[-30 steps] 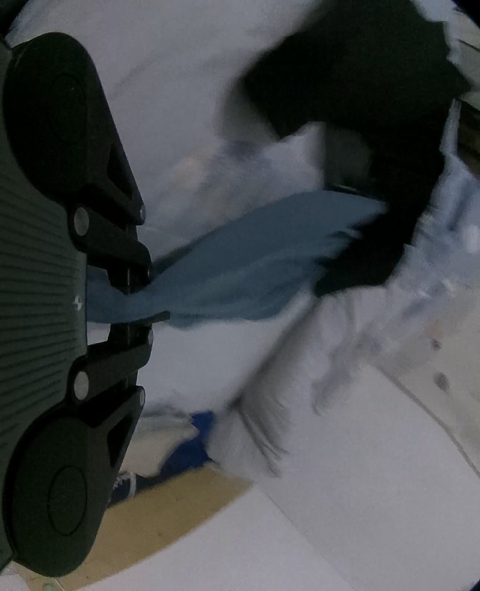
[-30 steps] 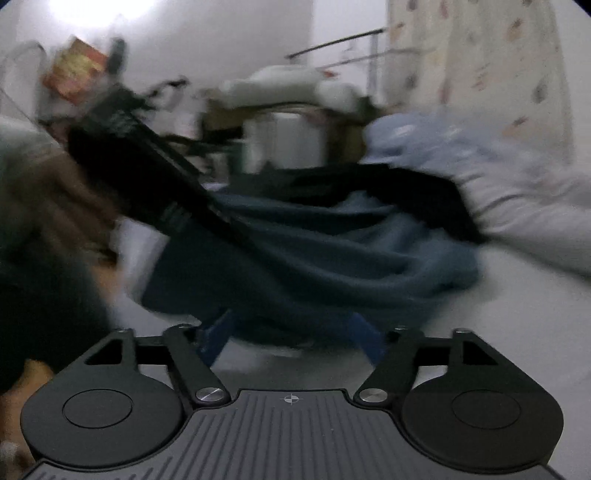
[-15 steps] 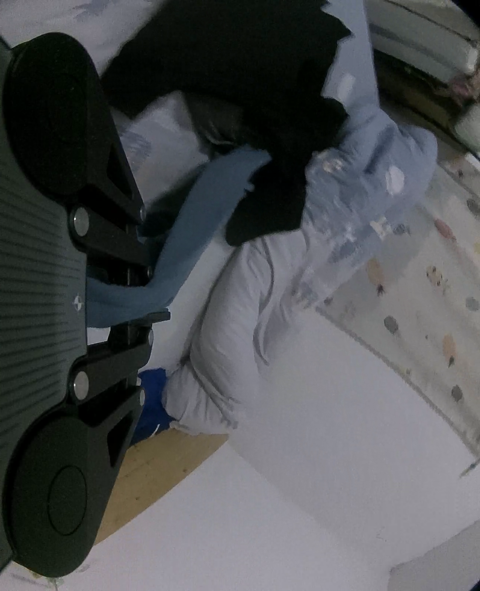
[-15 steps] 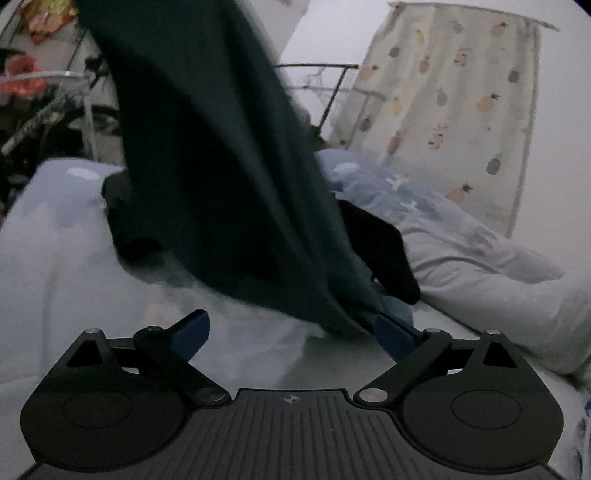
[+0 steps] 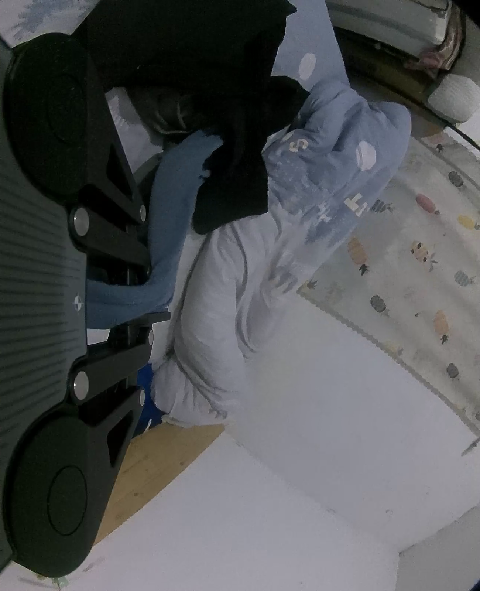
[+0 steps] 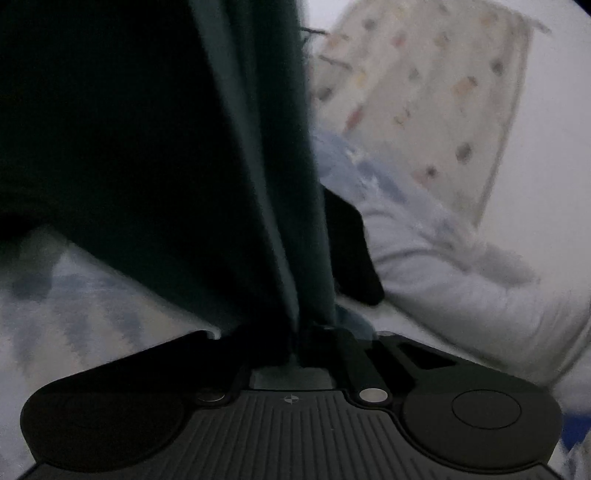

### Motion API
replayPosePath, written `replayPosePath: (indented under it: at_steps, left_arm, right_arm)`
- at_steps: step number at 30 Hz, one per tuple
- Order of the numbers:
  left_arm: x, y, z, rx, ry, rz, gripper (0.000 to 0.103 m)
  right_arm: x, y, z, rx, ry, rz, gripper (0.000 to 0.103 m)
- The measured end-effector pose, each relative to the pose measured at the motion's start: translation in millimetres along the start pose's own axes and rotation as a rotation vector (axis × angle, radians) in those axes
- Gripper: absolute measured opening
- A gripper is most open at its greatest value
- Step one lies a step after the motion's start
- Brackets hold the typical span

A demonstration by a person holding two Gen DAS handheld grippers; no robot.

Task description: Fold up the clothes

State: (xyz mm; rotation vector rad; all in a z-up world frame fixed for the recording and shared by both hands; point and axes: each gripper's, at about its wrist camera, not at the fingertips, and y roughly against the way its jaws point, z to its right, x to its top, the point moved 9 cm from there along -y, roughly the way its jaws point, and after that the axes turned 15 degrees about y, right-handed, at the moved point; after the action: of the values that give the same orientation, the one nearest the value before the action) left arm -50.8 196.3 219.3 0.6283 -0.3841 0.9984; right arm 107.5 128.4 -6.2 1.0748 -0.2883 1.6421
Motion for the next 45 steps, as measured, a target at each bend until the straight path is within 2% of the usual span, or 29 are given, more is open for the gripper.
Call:
replayPosePath:
  at_steps: [3,9,13,15,19,23,27,33,35,38,42,45]
  left_arm:
    - [-0.5,0.2,2.6,-0.004,-0.009,-0.004,0.006]
    - [-17.2,-0.7,20.4,-0.009,-0.047,-0.035,0.006]
    - [-29.5,0.6,37.4,-0.021,-0.084,-0.050,0.006]
    - [-35.9,4.6,45.2,-0.039,-0.092,-0.059,0.006]
    - [-52.0,17.1,57.5,-0.053,-0.118,-0.089,0.006]
    - [-65.5,35.6,62.2,-0.027,-0.129,-0.104,0.006]
    - [-79.1,58.5,69.4,-0.018,-0.144,-0.108,0.006]
    - [-108.9,89.5,101.7,-0.097,-0.193,-0.134,0.006]
    - [-122.3,93.0,105.1,-0.113,-0.183,-0.169,0.006]
    - [-145.5,92.1,93.3,-0.096,-0.146,-0.226,0.006]
    - [-177.8,84.8,57.6,-0.033,-0.048,-0.306,0.006]
    - [-203.4,83.1,31.6,0.029,0.018,-0.370,0.006]
  right_arm:
    - [-1.8,20.0,40.5,-0.058,-0.179,0.009,0.002]
    - [-21.0,98.1,155.3,-0.214,-0.555,0.071,0.002]
    - [-23.6,138.0,213.7,-0.257,-0.712,0.142,0.002]
    - [-19.6,149.7,231.3,-0.265,-0.734,0.170,0.002]
    - [-13.8,193.3,236.3,-0.305,-0.755,0.223,0.002]
    - [-17.1,237.2,237.7,-0.354,-0.799,0.273,0.002]
    - [-22.6,281.1,233.4,-0.363,-0.812,0.300,0.002]
    - [-38.2,347.3,245.3,-0.410,-0.832,0.308,0.002]
    - [-41.6,374.1,249.3,-0.424,-0.839,0.308,0.002]
    - [-48.4,409.2,245.3,-0.406,-0.820,0.273,0.002]
    - [-69.8,435.0,220.2,-0.369,-0.738,0.139,0.002]
    - [-94.0,444.9,201.1,-0.340,-0.723,0.027,0.002]
